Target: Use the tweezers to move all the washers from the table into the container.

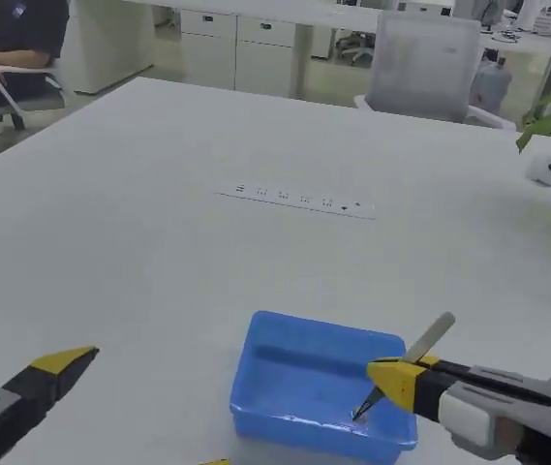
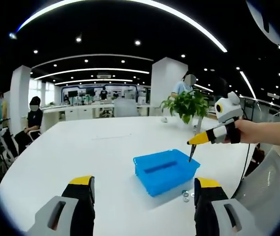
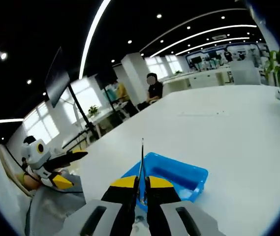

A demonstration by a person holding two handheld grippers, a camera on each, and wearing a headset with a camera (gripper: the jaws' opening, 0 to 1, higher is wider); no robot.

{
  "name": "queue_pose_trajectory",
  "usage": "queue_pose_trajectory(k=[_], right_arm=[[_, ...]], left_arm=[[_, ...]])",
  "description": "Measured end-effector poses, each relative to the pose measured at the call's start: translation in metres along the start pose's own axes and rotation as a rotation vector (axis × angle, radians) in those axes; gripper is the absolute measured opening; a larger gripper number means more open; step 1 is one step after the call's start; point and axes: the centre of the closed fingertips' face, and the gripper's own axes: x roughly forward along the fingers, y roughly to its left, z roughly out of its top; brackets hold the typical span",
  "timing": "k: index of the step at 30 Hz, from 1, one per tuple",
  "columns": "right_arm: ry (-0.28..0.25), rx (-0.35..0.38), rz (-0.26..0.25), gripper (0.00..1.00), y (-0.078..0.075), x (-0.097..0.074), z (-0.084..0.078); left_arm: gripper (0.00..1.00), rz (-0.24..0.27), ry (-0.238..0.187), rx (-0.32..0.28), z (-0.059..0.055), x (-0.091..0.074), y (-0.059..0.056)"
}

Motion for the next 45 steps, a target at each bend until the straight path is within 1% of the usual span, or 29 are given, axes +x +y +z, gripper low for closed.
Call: queue_pose_trajectory(k=[1, 3, 6, 8, 9, 10, 13, 16, 19, 26, 28, 32, 37, 42, 45], right_arm=[[0.0, 0.0, -0.007, 0.03, -0.005, 0.0, 0.001], [0.011, -0.008, -0.03, 0.03, -0.015, 0.004, 0.001], [0.037, -0.005, -0.06, 0.03, -0.029, 0.011, -0.004], [0.055, -0.019, -0.069, 0.03, -0.035, 0.015, -0.007], [0.071, -0.026, -0.076, 0.03, -0.041, 0.018, -0.01], [0.084, -0.036, -0.079, 0.03, -0.043, 0.02, -0.012], [0.12, -0.083, -0.072, 0.03, -0.046, 0.027, -0.019], [0.151, -0.12, -0.09, 0.03, -0.053, 0.03, -0.025], [0.172, -0.131, -0.09, 0.03, -0.057, 0.032, -0.03], [0.187, -0.147, -0.091, 0.03, -0.06, 0.034, -0.033], [0.193, -0.151, -0.094, 0.03, -0.06, 0.034, -0.035], [0.197, -0.166, -0.074, 0.03, -0.058, 0.036, -0.037], [0.221, -0.201, -0.085, 0.03, -0.06, 0.038, -0.04], [0.233, -0.222, -0.085, 0.03, -0.059, 0.04, -0.042], [0.232, -0.228, -0.09, 0.04, -0.06, 0.04, -0.041]], left_arm=[[0.84, 0.004, -0.007, -0.004, 0.001, 0.0, 0.001], [0.84, 0.006, -0.007, -0.002, 0.002, 0.0, 0.001], [0.83, -0.001, 0.017, 0.018, -0.003, 0.001, -0.001], [0.83, -0.003, 0.026, 0.04, -0.006, 0.001, -0.001], [0.83, -0.005, 0.03, 0.041, -0.007, 0.001, -0.001], [0.83, -0.011, 0.032, 0.04, -0.01, 0.001, 0.0], [0.83, -0.014, 0.036, 0.039, -0.012, 0.001, 0.001], [0.83, -0.016, 0.039, 0.031, -0.015, 0.001, 0.003], [0.83, -0.015, 0.042, 0.033, -0.016, 0.001, 0.004], [0.82, -0.014, 0.055, 0.037, -0.02, 0.001, 0.006], [0.81, -0.018, 0.058, 0.038, -0.021, 0.001, 0.005], [0.81, -0.021, 0.063, 0.041, -0.022, 0.002, 0.004], [0.81, -0.02, 0.065, 0.043, -0.023, 0.002, 0.004], [0.8, -0.018, 0.068, 0.043, -0.024, 0.002, 0.005], [0.8, -0.019, 0.073, 0.044, -0.026, 0.002, 0.005]])
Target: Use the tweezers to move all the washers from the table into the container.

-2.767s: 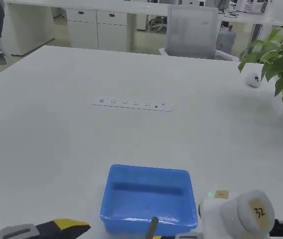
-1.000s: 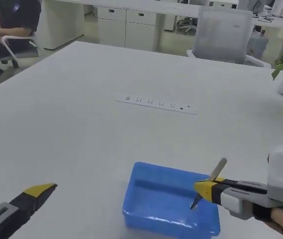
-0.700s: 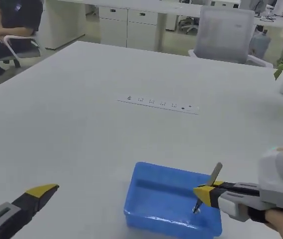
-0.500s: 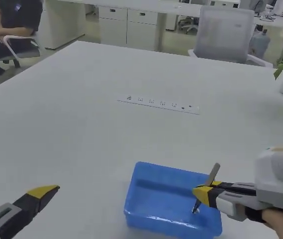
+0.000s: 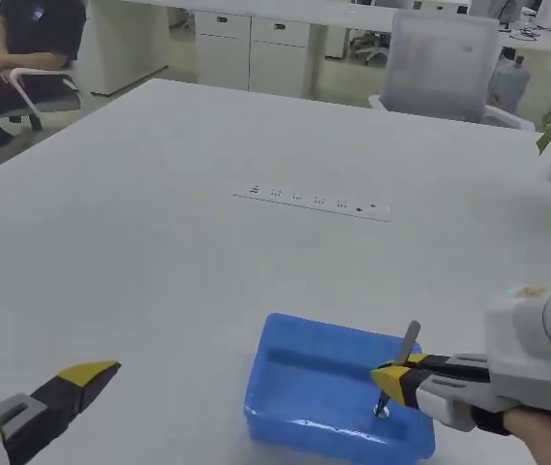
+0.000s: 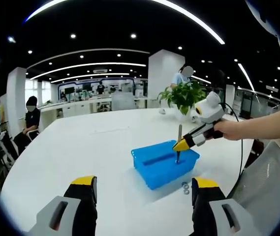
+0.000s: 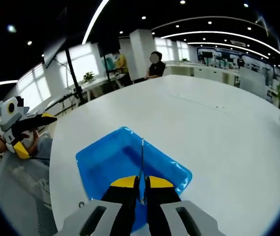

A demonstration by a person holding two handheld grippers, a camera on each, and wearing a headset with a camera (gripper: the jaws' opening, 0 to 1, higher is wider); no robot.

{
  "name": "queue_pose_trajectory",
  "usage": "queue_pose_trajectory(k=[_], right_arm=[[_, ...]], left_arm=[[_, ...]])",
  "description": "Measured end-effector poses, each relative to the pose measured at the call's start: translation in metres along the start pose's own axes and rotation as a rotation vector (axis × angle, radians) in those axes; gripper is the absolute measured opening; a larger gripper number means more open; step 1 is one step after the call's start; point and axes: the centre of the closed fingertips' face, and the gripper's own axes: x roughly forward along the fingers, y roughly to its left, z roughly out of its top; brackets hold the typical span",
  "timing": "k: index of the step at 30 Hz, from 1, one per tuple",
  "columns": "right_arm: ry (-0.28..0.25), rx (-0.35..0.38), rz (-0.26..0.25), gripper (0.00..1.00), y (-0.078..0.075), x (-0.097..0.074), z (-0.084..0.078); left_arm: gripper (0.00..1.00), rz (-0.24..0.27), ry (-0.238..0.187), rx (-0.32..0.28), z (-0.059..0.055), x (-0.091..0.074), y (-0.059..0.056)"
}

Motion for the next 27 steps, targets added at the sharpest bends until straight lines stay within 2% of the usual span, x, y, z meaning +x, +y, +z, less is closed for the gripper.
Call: queue_pose_trajectory(k=[7, 16, 22, 27], right_arm=[[-0.025, -0.007, 0.0, 0.04, 0.002, -0.005, 0.004], [-0.114, 0.041, 0.015, 0.04, 0.012, -0.025, 0.024], [-0.168, 0.079, 0.036, 0.04, 0.027, -0.038, 0.034], [-0.193, 0.101, 0.058, 0.04, 0.04, -0.046, 0.036]], left_arm=[[0.79, -0.001, 0.002, -0.001, -0.001, 0.0, 0.0], [0.79, -0.001, -0.001, -0.001, 0.001, 0.0, -0.001], [0.79, -0.004, -0.001, 0.001, 0.002, 0.0, -0.002], [0.79, -0.007, 0.001, 0.006, 0.002, 0.001, -0.004]])
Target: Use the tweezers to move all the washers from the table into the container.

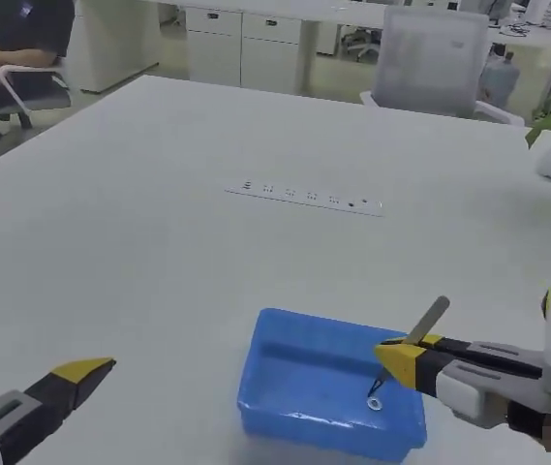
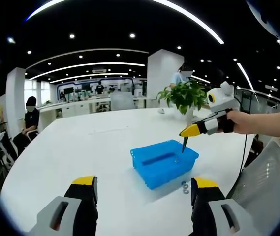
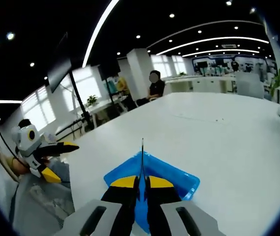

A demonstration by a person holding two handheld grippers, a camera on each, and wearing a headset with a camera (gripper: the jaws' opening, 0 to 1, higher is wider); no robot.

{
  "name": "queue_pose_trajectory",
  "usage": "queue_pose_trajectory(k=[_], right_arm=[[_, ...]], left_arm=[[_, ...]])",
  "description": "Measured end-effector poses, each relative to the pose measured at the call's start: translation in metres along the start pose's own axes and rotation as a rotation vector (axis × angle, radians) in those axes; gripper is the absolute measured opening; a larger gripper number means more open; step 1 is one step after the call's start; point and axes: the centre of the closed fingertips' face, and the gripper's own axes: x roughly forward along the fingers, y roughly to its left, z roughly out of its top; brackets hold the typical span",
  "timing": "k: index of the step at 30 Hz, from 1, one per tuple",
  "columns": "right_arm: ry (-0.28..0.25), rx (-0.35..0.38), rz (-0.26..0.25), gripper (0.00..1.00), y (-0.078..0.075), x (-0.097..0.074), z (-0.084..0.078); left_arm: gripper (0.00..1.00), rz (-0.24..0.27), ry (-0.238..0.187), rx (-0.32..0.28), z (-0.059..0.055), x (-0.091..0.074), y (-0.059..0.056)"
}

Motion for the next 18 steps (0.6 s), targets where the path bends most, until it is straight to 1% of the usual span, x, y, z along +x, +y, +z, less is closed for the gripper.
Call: queue_pose_trajectory(k=[3, 8, 12, 14, 18], right_arm=[[-0.006, 0.009, 0.011, 0.04, 0.007, -0.004, -0.001], [-0.015, 0.03, 0.021, 0.04, 0.015, -0.008, -0.003], [-0.023, 0.053, 0.04, 0.04, 0.022, -0.009, -0.005], [-0.015, 0.066, 0.057, 0.04, 0.027, -0.009, -0.011], [0.004, 0.085, 0.071, 0.04, 0.032, -0.008, -0.021]], left_arm=[[0.79, -0.003, 0.001, 0.0, 0.0, 0.0, -0.001], [0.78, -0.006, 0.005, 0.005, 0.0, 0.0, -0.002], [0.78, -0.007, 0.008, 0.006, 0.0, 0.001, -0.003], [0.78, -0.006, 0.01, 0.007, -0.001, 0.001, -0.002], [0.78, -0.008, 0.012, 0.006, -0.002, 0.001, -0.002]])
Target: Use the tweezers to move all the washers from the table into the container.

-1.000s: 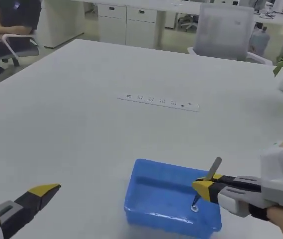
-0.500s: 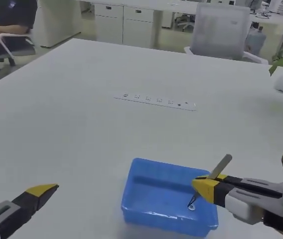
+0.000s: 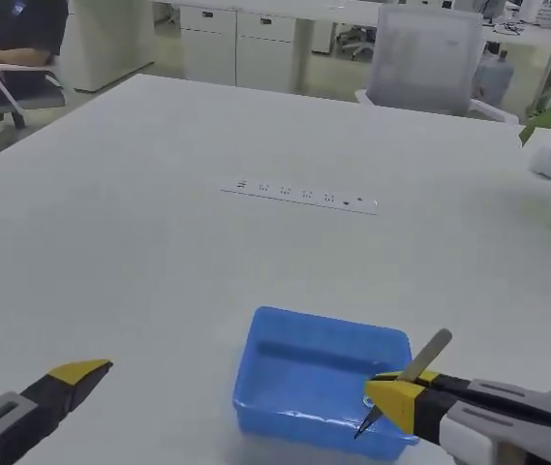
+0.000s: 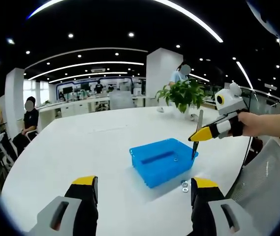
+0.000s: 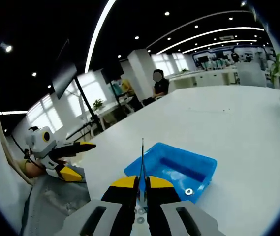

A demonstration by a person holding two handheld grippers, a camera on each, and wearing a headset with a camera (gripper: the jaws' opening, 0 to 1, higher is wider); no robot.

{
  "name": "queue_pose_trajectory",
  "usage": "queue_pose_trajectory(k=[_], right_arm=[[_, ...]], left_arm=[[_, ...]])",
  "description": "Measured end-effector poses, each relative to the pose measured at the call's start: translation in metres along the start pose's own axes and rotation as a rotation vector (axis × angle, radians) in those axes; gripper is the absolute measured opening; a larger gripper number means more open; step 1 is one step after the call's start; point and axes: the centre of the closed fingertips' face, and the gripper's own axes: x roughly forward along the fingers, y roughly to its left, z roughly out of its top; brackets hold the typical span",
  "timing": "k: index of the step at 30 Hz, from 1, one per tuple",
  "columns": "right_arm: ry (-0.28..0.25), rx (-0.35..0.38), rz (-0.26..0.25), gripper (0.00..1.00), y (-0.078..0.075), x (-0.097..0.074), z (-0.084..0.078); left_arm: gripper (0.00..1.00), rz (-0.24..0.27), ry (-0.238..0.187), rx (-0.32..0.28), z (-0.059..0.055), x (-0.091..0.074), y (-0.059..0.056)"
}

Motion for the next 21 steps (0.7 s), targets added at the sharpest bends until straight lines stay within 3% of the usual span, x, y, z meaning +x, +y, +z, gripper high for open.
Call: queue_pose_trajectory(k=[9, 21], right_arm=[[0.053, 0.043, 0.016, 0.04, 0.001, 0.007, -0.027], [0.107, 0.069, 0.029, 0.04, 0.002, 0.017, -0.052]], left_arm=[[0.77, -0.005, 0.005, -0.001, -0.001, 0.001, 0.0], [0.76, -0.01, 0.008, 0.0, -0.002, 0.0, 0.0]])
